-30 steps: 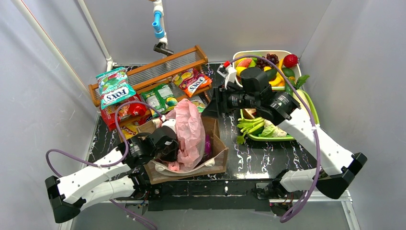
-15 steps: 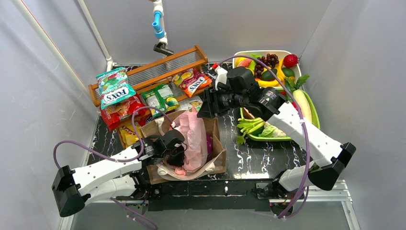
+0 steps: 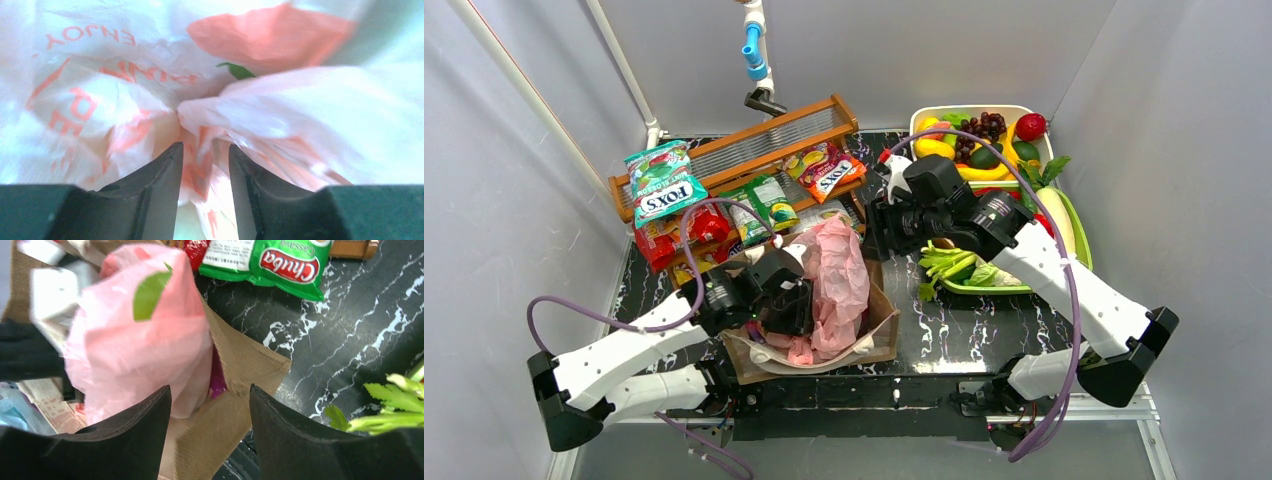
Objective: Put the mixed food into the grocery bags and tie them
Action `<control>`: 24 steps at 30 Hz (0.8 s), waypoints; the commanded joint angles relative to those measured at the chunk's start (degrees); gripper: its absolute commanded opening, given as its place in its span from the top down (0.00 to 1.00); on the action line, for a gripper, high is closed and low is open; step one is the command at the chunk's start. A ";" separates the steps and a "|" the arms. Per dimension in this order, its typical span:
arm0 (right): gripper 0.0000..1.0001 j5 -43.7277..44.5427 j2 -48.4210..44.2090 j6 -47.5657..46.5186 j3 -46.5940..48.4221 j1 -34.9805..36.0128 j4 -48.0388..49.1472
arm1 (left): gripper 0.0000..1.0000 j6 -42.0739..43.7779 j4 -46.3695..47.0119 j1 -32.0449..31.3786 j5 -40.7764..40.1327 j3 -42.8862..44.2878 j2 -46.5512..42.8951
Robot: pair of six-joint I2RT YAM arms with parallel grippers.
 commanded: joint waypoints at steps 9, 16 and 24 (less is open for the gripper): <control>0.34 1.71 -3.98 3.48 -0.80 0.29 -5.97 | 0.44 2.47 -25.32 -0.13 -9.21 24.94 -0.11; 0.34 -2.10 -3.62 4.54 -3.40 0.62 -4.60 | 0.03 0.45 -35.79 -0.10 -19.07 34.90 -2.38; 0.37 -2.77 -1.67 5.01 -2.65 2.74 -3.91 | 0.02 -4.78 -46.71 -0.15 -28.42 35.31 -3.19</control>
